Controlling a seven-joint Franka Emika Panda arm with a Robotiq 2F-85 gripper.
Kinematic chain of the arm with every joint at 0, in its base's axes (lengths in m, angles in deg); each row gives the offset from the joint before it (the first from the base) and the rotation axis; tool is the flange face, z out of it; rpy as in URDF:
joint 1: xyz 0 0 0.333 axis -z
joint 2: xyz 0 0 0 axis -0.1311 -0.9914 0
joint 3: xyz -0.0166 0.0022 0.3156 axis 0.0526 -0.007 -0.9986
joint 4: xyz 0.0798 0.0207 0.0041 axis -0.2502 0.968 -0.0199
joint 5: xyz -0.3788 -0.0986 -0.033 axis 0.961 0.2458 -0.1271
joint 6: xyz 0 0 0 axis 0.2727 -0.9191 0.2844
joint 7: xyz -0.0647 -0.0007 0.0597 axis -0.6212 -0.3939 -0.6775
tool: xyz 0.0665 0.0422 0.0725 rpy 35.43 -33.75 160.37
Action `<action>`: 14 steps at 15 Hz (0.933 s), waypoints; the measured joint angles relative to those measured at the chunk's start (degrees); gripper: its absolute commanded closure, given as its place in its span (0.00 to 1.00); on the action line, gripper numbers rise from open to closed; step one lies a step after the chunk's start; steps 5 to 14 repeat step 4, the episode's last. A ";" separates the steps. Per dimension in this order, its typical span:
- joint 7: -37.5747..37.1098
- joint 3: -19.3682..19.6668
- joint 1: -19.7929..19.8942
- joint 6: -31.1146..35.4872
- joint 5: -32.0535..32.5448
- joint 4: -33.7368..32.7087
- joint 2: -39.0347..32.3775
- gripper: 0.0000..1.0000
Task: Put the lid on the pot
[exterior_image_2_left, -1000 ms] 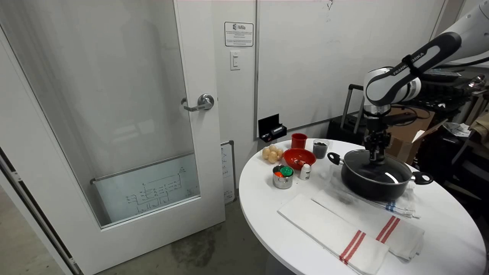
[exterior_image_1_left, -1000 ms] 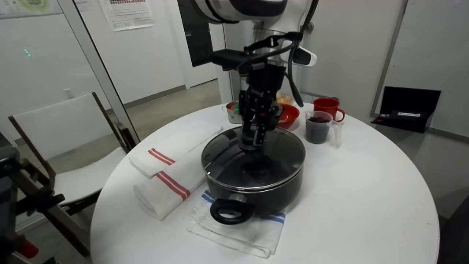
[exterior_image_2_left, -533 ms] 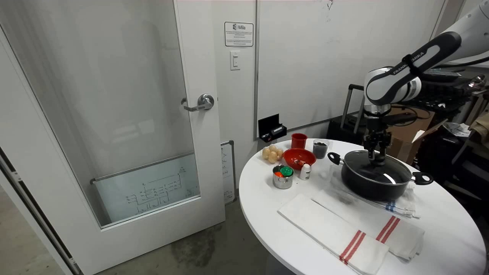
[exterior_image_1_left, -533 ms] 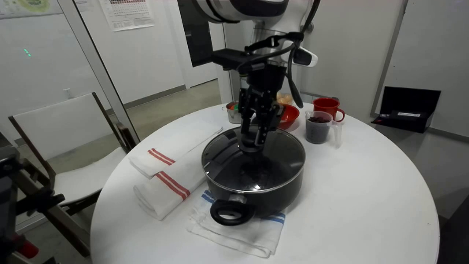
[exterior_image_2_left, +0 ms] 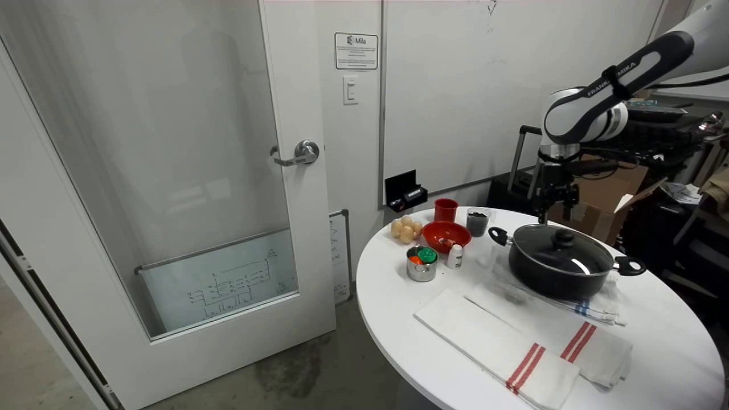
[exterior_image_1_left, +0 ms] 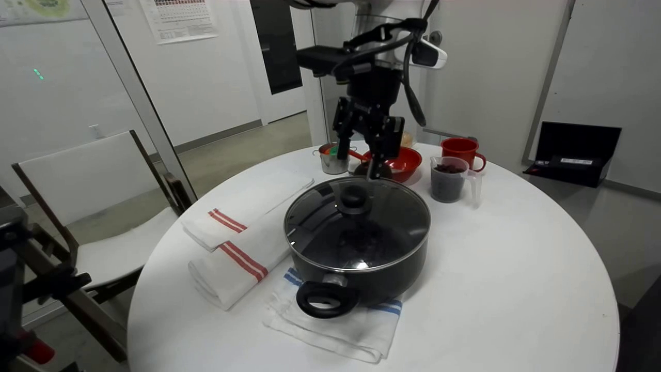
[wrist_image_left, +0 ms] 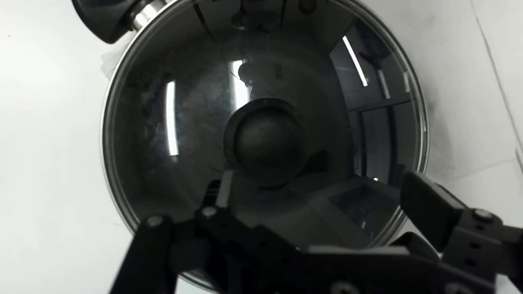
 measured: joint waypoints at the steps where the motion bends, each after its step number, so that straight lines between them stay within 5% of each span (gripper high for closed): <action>1: 0.00 -0.25 0.00 -0.02 -0.18 0.53 0.75 0.00; 14: 0.00 -0.92 -0.02 -0.02 -1.06 2.73 3.25 0.00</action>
